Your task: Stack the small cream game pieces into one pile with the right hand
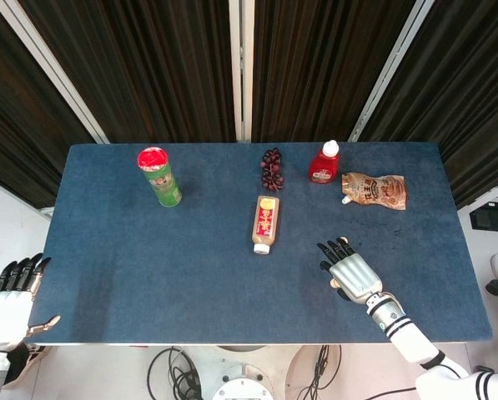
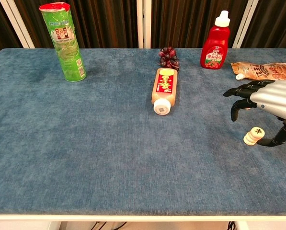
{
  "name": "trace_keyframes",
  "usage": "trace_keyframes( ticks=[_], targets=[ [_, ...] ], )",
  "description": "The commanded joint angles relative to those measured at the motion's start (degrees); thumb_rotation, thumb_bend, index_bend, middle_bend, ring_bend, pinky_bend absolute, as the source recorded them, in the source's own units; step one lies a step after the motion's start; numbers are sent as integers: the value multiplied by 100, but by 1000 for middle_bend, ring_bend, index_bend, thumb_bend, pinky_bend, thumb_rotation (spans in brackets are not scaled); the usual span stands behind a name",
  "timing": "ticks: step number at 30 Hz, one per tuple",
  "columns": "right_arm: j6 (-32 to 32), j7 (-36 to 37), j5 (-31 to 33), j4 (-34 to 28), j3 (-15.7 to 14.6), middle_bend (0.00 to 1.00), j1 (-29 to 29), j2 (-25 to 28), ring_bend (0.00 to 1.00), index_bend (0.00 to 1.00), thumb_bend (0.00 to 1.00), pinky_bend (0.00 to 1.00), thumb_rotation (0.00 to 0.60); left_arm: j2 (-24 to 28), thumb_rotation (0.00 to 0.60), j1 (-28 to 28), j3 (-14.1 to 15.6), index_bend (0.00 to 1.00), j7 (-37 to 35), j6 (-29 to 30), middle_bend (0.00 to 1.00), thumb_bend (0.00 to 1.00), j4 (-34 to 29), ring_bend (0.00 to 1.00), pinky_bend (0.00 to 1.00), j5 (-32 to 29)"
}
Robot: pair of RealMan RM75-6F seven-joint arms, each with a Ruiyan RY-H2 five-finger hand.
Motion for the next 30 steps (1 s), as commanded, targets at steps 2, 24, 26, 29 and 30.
trace_keyframes(
  ticks=[2, 24, 26, 29, 30],
  targets=[
    [16, -14, 42, 30, 34, 34, 7, -30, 0, 323, 145, 0, 600, 10, 600, 6, -2, 0, -26, 2, 0, 93, 9, 0, 0, -12],
    [464, 619, 81, -143, 418, 35, -68, 431, 0, 317, 141, 0, 600, 0, 600, 11, 3, 0, -64, 19, 0, 93, 26, 0, 0, 33],
    [320, 568, 359, 110, 537, 36, 10, 341, 0, 317, 138, 0, 600, -5, 600, 8, 2, 0, -54, 16, 0, 93, 25, 0, 0, 36],
    [105, 529, 721, 554, 682, 36, 138, 107, 0, 317, 128, 0, 600, -5, 600, 7, 1, 0, -43, 16, 0, 93, 19, 0, 0, 37],
    [57, 519, 807, 707, 717, 36, 173, 14, 0, 317, 126, 0, 600, -4, 600, 7, 0, 0, -44, 15, 0, 93, 16, 0, 0, 34]
  ],
)
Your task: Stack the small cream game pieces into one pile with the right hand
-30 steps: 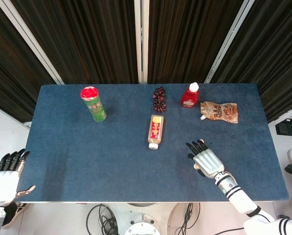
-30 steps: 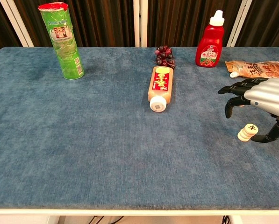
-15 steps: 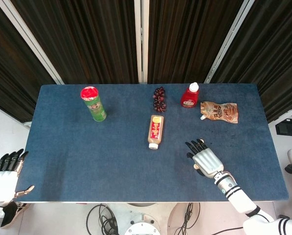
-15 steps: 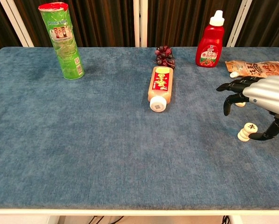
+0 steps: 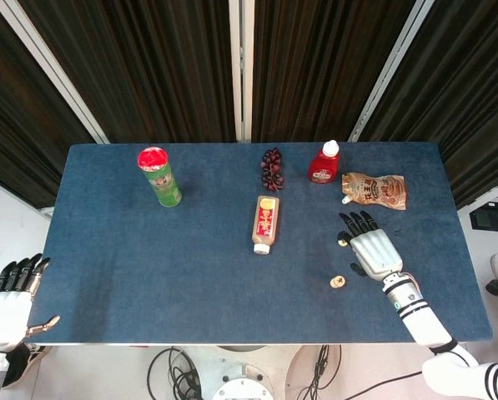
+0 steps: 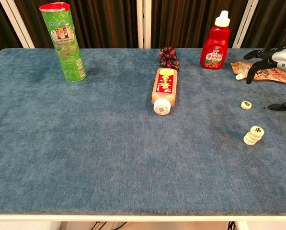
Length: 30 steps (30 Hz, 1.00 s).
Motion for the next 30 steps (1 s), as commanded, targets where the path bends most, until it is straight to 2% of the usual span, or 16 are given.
trace_keyframes(
  ticks=[1, 7, 13, 30],
  targets=[
    [-278, -61, 466, 675, 218, 35, 186, -405, 0, 318, 126, 0, 600, 2, 600, -1, -1, 0, -3, -8, 0, 93, -2, 0, 0, -9],
    [-512, -32, 717, 1544, 256, 34, 332, -1036, 0, 318, 123, 0, 600, 7, 600, -15, -7, 0, -23, -54, 0, 93, 16, 0, 0, -48],
    [-583, -81, 858, 2010, 289, 35, 398, -1394, 0, 318, 148, 0, 600, 12, 600, -36, -6, 0, -60, -134, 0, 93, 49, 0, 0, -106],
    [-627, -151, 913, 2425, 317, 59, 486, -1777, 0, 440, 223, 0, 600, 34, 600, -49, -14, 0, -153, -165, 0, 93, 55, 0, 0, -140]
  ],
)
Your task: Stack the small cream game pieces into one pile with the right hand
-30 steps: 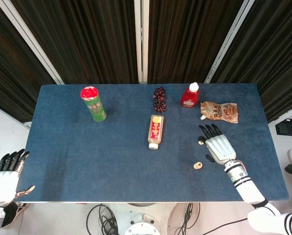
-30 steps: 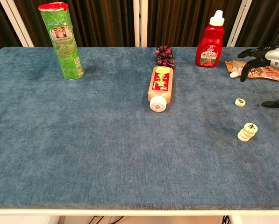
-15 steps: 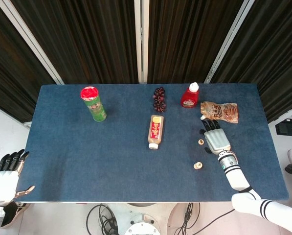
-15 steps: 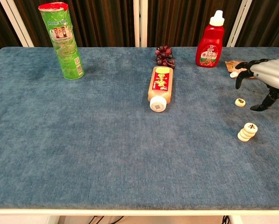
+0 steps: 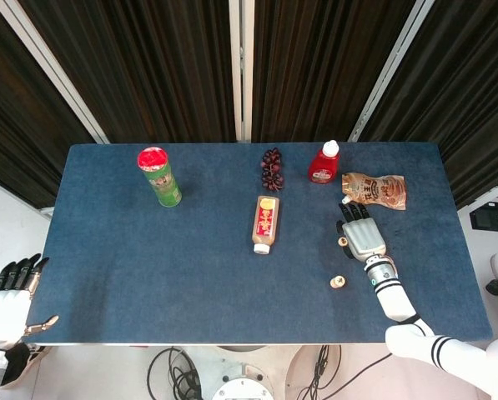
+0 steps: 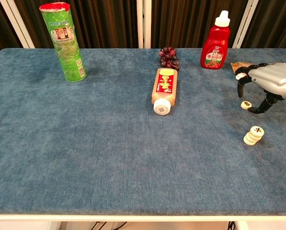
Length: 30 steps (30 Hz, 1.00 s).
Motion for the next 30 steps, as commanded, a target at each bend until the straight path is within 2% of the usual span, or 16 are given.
trace_keyframes(
  ticks=[1, 7, 19, 22, 26, 30],
  targets=[
    [-28, -16, 19, 20, -7, 59, 6, -23, 0, 441, 223, 0, 600, 2, 600, 4, -1, 0, -4, 9, 0, 93, -1, 0, 0, 2],
    [-48, -34, 45, 53, -23, 61, -7, -52, 0, 446, 224, 0, 600, -2, 600, 7, 7, 0, -2, 0, 0, 93, 7, 0, 0, -6],
    [102, 123, -117, -14, -28, 85, -70, 21, 0, 530, 230, 0, 600, -18, 600, 15, 8, 0, -19, 7, 0, 93, 31, 0, 0, -12],
    [246, 264, -271, -295, -18, 90, -120, 220, 0, 538, 230, 0, 600, -17, 600, 14, 6, 0, -20, 9, 0, 93, 31, 0, 0, -12],
    [198, 602, -583, -1099, -99, 93, -162, 861, 0, 543, 230, 0, 600, -22, 600, 7, 0, 0, -25, 19, 0, 92, 24, 0, 0, 6],
    [116, 643, -930, -1896, -280, 98, -167, 1508, 0, 545, 231, 0, 600, -28, 600, 10, 9, 0, 9, 35, 0, 93, 2, 0, 0, 35]
  ],
)
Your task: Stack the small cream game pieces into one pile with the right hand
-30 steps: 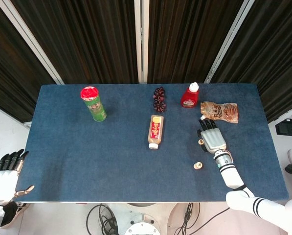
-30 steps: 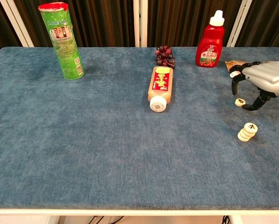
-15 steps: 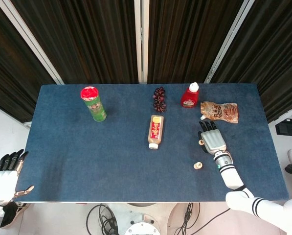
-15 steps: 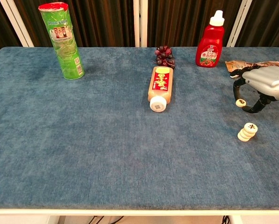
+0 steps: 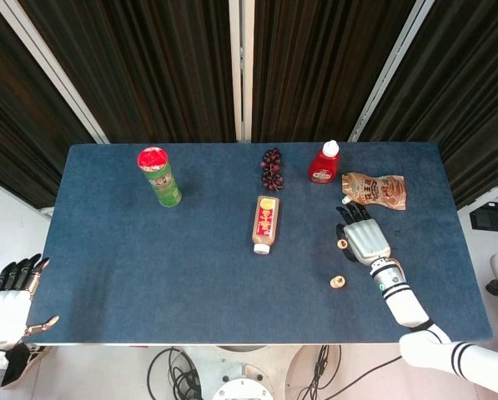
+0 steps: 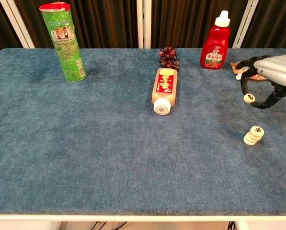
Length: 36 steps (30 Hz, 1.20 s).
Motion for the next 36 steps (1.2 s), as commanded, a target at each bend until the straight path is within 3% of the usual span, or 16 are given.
trace_keyframes(
  ticks=[1, 6, 11, 22, 36],
  targets=[
    [-73, 121, -427, -859, -213, 99, -31, 709, 0, 546, 231, 0, 600, -4, 600, 5, 7, 0, 21, 11, 0, 93, -15, 0, 0, 13],
    [-175, -235, -510, -1501, -416, 105, -25, 1077, 0, 554, 231, 0, 600, -7, 600, 20, 20, 0, 72, 35, 0, 93, -54, 0, 0, 32],
    [-178, -795, -358, -1821, -558, 105, -34, 1113, 0, 553, 232, 0, 600, 3, 600, 36, 30, 0, 78, 59, 0, 93, -66, 0, 0, 44],
    [-246, -1492, 200, -2115, -661, 102, 46, 1123, 0, 554, 235, 0, 600, 11, 600, 42, 21, 0, -14, 89, 0, 93, -27, 0, 0, 70],
    [-99, -1683, 302, -2252, -776, 102, 45, 1139, 0, 558, 235, 0, 600, 10, 600, 37, 22, 0, -49, 68, 0, 93, -9, 0, 0, 59]
  ],
)
